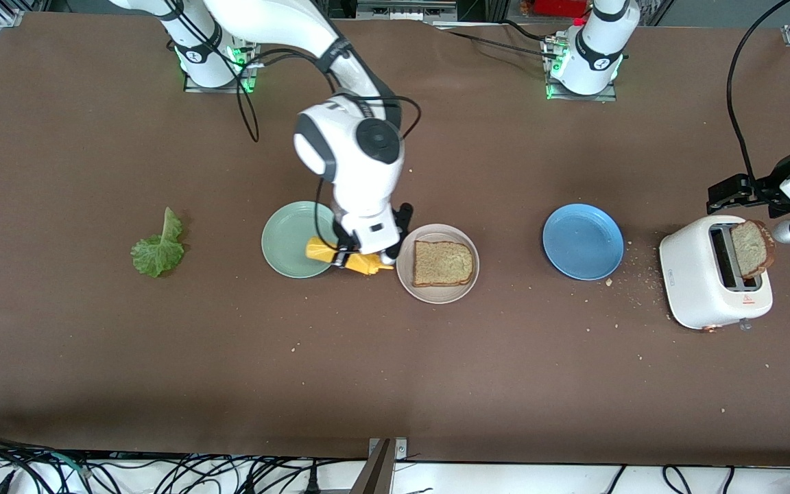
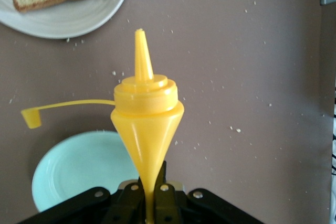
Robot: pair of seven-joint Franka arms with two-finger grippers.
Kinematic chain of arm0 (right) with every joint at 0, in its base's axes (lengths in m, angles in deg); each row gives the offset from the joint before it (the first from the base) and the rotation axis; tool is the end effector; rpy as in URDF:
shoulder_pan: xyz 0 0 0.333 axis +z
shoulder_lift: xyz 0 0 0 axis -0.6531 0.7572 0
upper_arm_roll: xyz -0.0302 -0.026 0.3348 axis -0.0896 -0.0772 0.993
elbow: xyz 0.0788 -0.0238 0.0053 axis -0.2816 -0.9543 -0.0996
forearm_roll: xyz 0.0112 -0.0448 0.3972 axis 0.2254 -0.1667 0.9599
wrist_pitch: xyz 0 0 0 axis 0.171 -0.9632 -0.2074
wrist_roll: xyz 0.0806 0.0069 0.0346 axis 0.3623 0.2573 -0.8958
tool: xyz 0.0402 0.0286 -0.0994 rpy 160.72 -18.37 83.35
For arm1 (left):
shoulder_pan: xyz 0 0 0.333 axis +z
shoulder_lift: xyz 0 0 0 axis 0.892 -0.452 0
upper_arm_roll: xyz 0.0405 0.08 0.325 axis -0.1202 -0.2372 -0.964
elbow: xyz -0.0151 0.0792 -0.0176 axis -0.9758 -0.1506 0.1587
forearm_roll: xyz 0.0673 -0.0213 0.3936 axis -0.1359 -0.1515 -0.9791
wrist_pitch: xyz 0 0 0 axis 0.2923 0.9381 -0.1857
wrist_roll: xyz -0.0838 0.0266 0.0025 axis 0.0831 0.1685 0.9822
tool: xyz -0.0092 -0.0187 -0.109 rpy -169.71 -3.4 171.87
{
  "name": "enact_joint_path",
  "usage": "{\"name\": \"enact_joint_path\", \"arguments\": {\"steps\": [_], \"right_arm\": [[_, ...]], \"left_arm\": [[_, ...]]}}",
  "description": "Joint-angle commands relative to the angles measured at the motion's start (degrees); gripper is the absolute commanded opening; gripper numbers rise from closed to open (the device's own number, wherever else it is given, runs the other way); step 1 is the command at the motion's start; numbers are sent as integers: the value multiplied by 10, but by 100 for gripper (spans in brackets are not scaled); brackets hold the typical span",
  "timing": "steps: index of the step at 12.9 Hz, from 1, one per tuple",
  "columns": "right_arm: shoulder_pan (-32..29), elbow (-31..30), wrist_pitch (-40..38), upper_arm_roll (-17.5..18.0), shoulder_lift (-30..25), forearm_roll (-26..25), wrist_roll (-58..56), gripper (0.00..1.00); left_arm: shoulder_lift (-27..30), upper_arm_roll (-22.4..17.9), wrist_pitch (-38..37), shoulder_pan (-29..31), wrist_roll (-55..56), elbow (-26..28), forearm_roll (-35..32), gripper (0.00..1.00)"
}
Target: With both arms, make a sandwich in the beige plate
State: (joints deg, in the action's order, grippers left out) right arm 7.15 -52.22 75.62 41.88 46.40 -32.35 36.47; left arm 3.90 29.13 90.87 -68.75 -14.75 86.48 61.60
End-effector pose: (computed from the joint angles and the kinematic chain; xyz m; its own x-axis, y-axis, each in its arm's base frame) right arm 0.6154 0.4465 0.3817 0.2883 0.9460 -0.1484 0.9438 -0.2545 0.2109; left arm 0.6200 0.0147 0.5917 0.9940 -0.0555 -0.0937 -0.0595 -0.9974 -0.0401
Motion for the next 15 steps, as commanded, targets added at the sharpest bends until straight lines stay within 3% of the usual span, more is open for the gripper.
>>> {"name": "enact_joint_path", "arguments": {"steps": [1,10,12,15], "right_arm": [[-54,-10,-41,9,-46,59,-96,0],[-262,-24,-168,9,-88,341,-400,0],[-295,-76,-178,8,-120,386,-454,0],[-349,-206,-180,8,-175,489,-557,0]], "left_arm": [[6,-3,1,-2,4,-1,11,100],[5,-4,11,0,7,-1,8,100],[6,-4,20,0,14,-1,8,100],[7,-6,20,3,27,-2,7,100]]}}
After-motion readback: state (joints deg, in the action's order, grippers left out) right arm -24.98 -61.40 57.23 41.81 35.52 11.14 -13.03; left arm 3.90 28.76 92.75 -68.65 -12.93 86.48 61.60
